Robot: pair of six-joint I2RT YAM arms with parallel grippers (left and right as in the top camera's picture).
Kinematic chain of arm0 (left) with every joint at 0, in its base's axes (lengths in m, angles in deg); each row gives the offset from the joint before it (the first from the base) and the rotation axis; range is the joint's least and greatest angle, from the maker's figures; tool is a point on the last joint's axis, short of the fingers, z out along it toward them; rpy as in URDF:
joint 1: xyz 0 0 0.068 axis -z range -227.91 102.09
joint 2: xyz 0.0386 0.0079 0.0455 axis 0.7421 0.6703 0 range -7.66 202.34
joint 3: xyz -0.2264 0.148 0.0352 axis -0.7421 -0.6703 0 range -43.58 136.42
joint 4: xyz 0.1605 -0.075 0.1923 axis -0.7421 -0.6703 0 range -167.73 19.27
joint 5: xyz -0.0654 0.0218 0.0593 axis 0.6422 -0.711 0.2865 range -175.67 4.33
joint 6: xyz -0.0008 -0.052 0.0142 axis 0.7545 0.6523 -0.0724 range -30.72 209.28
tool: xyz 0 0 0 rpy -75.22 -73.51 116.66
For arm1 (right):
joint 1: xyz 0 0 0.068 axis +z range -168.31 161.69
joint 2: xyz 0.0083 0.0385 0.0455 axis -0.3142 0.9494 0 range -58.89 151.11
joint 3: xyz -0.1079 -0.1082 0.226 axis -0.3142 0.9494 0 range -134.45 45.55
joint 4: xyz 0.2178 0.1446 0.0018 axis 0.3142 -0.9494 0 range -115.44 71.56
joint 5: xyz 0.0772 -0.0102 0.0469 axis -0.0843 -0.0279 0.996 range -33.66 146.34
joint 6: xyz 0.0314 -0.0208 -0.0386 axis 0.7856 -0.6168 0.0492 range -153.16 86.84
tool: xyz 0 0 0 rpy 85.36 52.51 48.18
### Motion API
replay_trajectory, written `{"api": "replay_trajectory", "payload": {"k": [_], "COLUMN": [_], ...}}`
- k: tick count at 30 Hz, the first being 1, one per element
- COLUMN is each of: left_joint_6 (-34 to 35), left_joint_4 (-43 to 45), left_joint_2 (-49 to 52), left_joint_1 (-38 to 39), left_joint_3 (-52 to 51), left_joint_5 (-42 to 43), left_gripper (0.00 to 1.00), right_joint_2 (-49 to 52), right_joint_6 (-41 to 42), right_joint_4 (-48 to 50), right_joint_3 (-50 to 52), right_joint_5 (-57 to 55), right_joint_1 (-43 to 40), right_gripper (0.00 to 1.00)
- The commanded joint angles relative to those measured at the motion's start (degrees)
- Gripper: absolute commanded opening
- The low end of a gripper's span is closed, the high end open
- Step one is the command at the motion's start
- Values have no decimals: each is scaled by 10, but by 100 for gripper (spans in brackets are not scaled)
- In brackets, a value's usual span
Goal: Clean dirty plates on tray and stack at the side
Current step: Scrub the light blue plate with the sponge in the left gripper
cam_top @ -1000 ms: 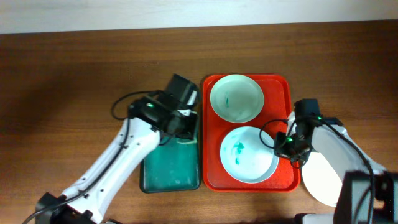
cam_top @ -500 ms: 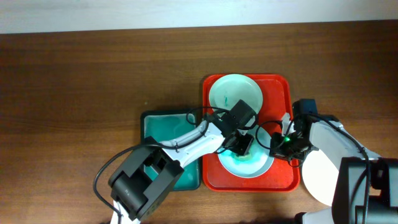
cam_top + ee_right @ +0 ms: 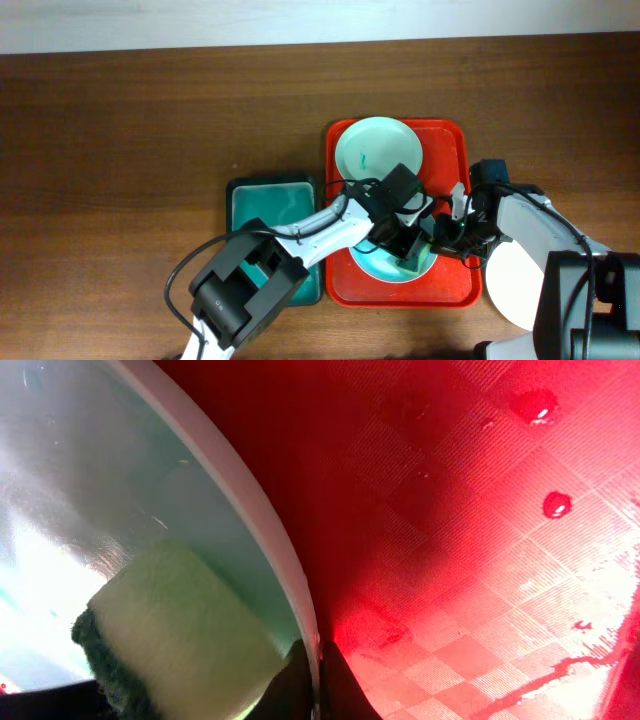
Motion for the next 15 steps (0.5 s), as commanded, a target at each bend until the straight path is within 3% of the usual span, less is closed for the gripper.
{"api": "replay_trajectory", "payload": {"k": [1, 5, 8, 10, 11, 13, 15], "left_joint_6": [-2, 17, 17, 17, 17, 17, 72], "left_joint_4": [-76, -160, -164, -130, -104, -22, 13], "left_joint_2": [11, -21, -29, -28, -28, -24, -14], "left_joint_1": [-14, -31, -32, -32, -32, -29, -24], "left_joint_3": [-7, -6, -6, -7, -7, -9, -9], "left_joint_5": [-63, -383, -484, -473, -422, -217, -160], "left_gripper": [0, 0, 0, 0, 0, 0, 0], "right_joint_2": [14, 14, 14, 14, 14, 14, 14], "right_joint_6": [-1, -1, -1, -1, -5, -12, -12], "right_joint_4": [0, 0, 0, 1, 1, 1, 1], "right_joint_3": [7, 7, 7, 7, 7, 7, 7], "right_joint_5": [-37, -37, -37, -37, -37, -37, -37], "right_joint_1": [0, -1, -1, 0, -1, 0, -1], "right_gripper": [4, 4, 4, 4, 4, 4, 4]}}
